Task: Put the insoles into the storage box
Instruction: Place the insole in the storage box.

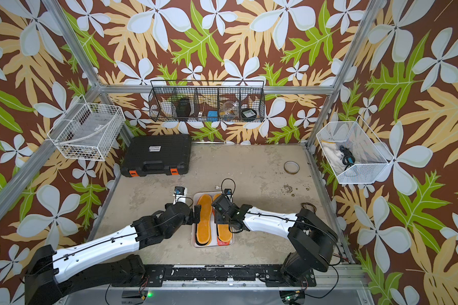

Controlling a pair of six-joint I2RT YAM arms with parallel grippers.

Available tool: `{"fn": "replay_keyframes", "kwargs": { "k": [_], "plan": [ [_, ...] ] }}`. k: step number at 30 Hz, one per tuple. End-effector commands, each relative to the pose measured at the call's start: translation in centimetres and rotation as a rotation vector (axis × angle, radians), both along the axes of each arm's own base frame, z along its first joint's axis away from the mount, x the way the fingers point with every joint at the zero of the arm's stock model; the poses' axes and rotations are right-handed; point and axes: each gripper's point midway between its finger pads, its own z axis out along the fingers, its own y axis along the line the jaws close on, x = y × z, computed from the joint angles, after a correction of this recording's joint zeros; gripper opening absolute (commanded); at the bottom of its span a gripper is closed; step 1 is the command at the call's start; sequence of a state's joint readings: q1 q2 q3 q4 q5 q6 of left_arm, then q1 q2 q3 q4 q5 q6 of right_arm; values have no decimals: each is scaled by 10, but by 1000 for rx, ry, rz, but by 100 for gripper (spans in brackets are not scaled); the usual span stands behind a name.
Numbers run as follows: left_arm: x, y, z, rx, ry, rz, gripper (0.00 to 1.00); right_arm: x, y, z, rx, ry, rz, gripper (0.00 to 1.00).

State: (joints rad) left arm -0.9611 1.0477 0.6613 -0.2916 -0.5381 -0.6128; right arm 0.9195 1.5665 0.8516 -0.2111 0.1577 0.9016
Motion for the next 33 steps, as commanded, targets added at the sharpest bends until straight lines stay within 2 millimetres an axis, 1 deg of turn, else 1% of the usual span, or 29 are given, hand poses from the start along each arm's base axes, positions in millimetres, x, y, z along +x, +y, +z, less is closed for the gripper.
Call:
{"fn": "replay_keyframes", "kwargs": {
  "k": [1,5,8,10,13,14,16,18,19,21,22,23,24,26,28,30,32,33],
  "plan": [
    [1,1,1,-2,-3,8,100,0,-3,0,-12,-10,-15,65],
    [1,1,1,-7,-5,11,100,3,-11,5,-28,-37,-42,69],
    [1,1,1,-3,-6,11,100,5,-11,13,-32,-52,-39,79],
    [2,3,3,4,-15,20,100,7,-10,20,-36,-62,-30,82],
    [6,7,10,20,-45,40,100,13,-9,43,-51,-107,-15,85],
    [9,7,16,22,-64,51,100,15,-10,54,-56,-126,-15,86],
    [15,10,32,20,-108,79,100,19,-10,79,-52,-174,-5,87],
    [22,15,54,17,-172,111,100,25,-15,111,-44,-252,-7,89],
    [25,17,63,16,-206,125,100,29,-20,126,-50,-301,-19,90],
    [32,30,84,37,-307,178,100,39,-42,160,-104,-454,-56,95],
    [33,35,90,61,-352,191,100,43,-51,172,-130,-528,-61,100],
    [34,45,99,99,-417,219,100,47,-61,182,-169,-610,-52,99],
    [34,59,104,142,-477,267,100,49,-74,189,-226,-686,-33,100],
    [28,86,111,184,-586,370,100,50,-104,198,-310,-794,-57,99],
    [21,105,114,176,-674,396,100,49,-135,198,-342,-873,-92,100],
    [16,126,111,129,-738,414,100,47,-167,193,-338,-926,-157,99],
    [10,145,102,96,-774,435,100,42,-196,181,-350,-957,-222,99],
    [6,154,94,99,-791,443,100,39,-210,172,-360,-959,-257,100]
  ]
}}
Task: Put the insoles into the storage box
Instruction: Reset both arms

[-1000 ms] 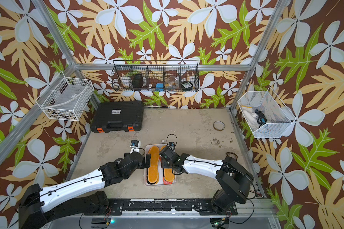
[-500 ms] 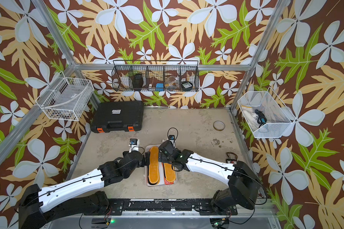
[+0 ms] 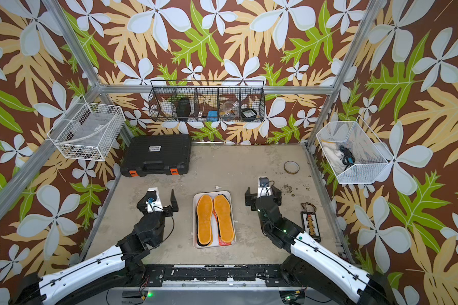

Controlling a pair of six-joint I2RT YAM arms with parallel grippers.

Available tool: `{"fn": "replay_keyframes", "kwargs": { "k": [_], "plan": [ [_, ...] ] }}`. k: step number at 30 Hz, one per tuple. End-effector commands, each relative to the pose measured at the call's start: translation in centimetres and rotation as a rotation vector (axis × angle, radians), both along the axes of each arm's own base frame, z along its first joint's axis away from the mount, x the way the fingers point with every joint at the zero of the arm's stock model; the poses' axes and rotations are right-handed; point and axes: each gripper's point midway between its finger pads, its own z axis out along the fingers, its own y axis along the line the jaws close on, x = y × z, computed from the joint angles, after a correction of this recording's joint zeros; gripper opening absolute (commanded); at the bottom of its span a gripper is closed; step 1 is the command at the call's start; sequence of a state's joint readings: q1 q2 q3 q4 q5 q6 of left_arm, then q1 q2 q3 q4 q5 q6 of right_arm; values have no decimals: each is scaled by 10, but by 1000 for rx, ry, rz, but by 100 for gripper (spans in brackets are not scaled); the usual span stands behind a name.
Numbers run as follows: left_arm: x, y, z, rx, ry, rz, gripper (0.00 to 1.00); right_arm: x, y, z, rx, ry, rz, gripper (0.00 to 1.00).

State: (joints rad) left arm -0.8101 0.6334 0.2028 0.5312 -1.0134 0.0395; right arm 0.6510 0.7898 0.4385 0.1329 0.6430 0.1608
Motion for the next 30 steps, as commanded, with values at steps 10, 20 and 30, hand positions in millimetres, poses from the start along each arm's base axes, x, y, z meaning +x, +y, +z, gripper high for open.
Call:
{"fn": "replay_keyframes", "kwargs": {
  "k": [10,20,30],
  "plan": [
    [-3,63,-38,-19,-146,66,100,-4,-94,-60,-1,-99,-278,99],
    [46,72,-59,-84,-40,-25,100,29,-77,-67,0,-106,-82,100],
    [39,97,-56,-124,-137,47,100,38,-106,-52,124,-234,-57,100]
  ]
}}
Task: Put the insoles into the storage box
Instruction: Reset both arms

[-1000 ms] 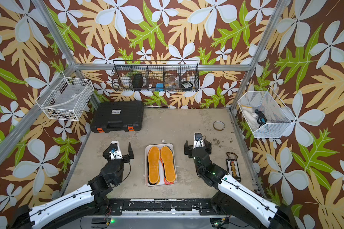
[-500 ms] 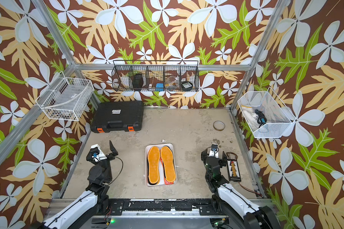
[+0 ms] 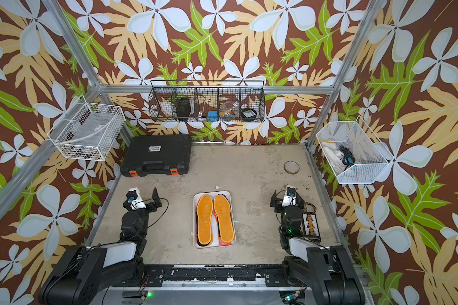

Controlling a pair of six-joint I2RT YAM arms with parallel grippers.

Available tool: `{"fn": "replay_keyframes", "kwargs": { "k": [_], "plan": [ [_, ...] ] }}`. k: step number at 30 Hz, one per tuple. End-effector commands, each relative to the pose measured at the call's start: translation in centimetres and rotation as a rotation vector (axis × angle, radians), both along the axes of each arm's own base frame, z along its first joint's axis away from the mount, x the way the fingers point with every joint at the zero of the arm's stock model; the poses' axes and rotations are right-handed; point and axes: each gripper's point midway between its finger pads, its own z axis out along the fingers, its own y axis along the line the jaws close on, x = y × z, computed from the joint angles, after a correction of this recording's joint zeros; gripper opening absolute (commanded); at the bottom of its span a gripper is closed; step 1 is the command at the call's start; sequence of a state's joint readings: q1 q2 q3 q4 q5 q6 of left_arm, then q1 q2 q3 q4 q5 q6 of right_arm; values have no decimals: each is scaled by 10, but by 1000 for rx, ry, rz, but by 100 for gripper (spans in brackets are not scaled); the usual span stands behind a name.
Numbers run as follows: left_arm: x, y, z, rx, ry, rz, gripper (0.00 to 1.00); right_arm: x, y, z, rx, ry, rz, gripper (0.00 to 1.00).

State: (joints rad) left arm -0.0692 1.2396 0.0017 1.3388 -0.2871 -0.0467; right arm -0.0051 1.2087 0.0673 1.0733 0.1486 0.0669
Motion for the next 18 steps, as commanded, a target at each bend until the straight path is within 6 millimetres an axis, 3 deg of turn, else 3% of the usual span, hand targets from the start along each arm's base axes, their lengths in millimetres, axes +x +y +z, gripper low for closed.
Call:
{"fn": "replay_keyframes", "kwargs": {
  "k": [1,5,7,9,13,18],
  "plan": [
    [-16,16,11,-66,-115,52,100,2,15,33,35,-165,107,100],
    [-15,2,8,-33,-120,-46,100,-1,20,30,18,-180,138,100],
    [-2,-8,5,-11,-90,-101,100,5,23,25,13,-160,159,99],
    [16,-13,-13,-6,24,-131,100,10,28,16,7,-135,191,100],
    [49,-6,-27,-44,137,-113,100,36,26,6,36,-71,209,100],
    [50,-6,-25,-44,124,-113,100,43,29,-1,-2,-11,176,99]
  ]
}}
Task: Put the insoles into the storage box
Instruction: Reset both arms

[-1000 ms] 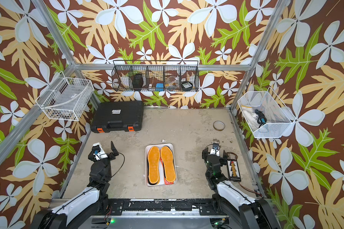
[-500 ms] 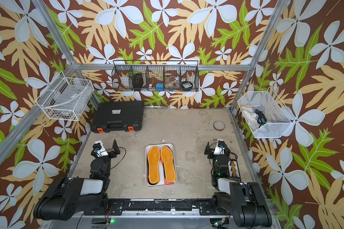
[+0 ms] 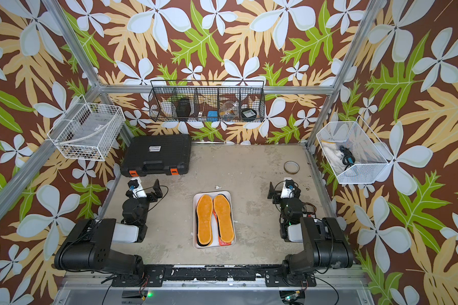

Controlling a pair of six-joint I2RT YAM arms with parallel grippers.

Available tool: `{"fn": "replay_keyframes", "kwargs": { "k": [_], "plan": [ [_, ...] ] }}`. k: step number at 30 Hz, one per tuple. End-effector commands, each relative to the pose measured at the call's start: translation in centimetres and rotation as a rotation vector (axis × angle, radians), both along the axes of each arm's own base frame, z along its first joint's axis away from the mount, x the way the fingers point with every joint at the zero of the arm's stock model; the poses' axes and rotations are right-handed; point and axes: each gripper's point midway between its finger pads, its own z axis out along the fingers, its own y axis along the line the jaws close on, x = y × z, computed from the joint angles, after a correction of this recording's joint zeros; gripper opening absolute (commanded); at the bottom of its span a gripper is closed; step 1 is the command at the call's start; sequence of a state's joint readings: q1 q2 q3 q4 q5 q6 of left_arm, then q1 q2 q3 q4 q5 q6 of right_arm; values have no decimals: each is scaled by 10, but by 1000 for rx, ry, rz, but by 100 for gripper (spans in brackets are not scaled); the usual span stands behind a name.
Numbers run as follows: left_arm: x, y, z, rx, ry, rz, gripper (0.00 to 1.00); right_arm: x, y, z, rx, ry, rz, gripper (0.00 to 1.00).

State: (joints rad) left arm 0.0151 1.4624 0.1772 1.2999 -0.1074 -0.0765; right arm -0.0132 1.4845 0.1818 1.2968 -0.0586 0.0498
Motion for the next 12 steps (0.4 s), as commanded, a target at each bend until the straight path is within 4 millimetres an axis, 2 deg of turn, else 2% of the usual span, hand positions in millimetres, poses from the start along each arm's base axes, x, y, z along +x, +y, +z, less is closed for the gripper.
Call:
{"fn": "replay_keyframes", "kwargs": {
  "k": [1,12],
  "plan": [
    [-1,-4,-9,-9,40,-23,100,1,-4,-10,-15,54,-24,100],
    [-2,-4,-9,-9,33,-27,100,3,-2,-11,-38,59,-35,100]
  ]
}}
